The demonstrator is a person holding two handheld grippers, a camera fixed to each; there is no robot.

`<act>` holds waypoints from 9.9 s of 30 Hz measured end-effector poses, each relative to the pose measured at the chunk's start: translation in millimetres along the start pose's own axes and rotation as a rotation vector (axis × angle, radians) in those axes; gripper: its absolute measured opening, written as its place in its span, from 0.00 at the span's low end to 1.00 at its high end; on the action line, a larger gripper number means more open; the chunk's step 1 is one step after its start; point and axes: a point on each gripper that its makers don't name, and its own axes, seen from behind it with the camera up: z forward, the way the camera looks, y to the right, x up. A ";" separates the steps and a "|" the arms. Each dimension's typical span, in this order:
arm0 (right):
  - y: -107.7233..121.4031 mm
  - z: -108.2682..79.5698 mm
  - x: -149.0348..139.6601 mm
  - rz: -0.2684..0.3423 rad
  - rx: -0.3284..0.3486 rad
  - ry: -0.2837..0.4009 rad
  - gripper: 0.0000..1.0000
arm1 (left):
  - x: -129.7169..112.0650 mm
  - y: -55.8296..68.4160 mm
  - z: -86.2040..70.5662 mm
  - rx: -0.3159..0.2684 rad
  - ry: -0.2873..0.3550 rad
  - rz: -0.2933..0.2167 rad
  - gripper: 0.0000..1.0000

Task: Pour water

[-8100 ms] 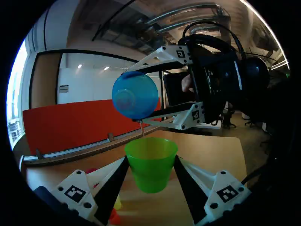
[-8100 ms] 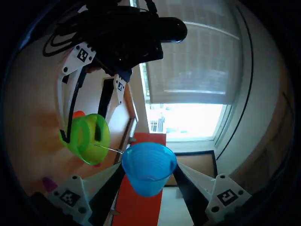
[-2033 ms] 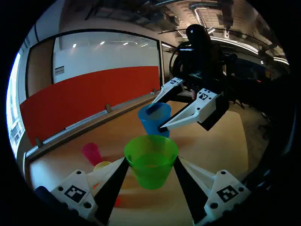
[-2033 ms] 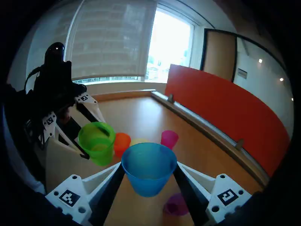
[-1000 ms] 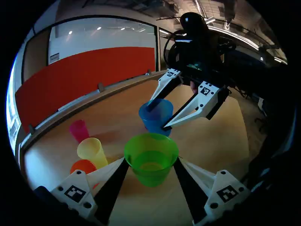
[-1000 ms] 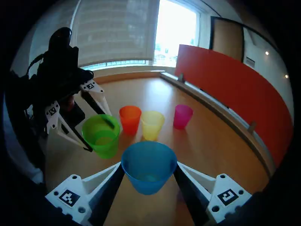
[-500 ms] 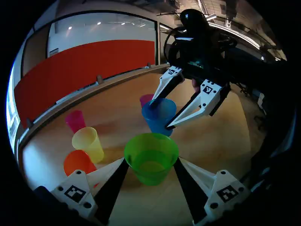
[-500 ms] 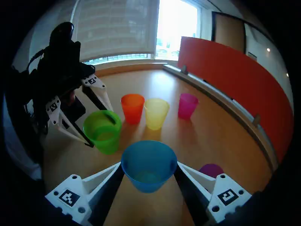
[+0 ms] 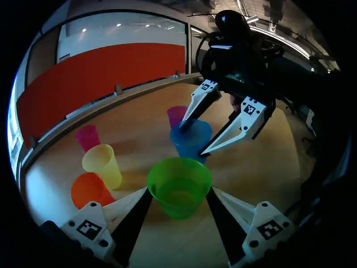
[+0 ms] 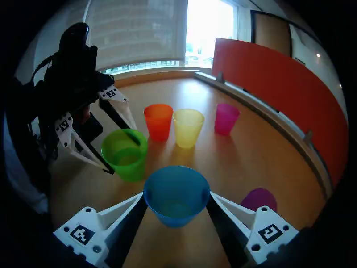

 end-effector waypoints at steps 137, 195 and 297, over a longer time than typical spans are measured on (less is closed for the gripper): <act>40.7 -130.0 -82.5 0.259 -0.493 0.161 0.95 | -32.8 -87.3 -117.6 0.454 0.125 -0.162 0.92; 133.4 -270.8 -53.2 0.424 -1.088 0.661 0.94 | 37.0 -147.7 -204.8 0.754 0.539 -0.235 0.92; 131.1 -287.0 -40.9 0.416 -1.192 0.613 0.96 | -21.4 -156.0 -145.8 0.901 0.518 -0.277 0.92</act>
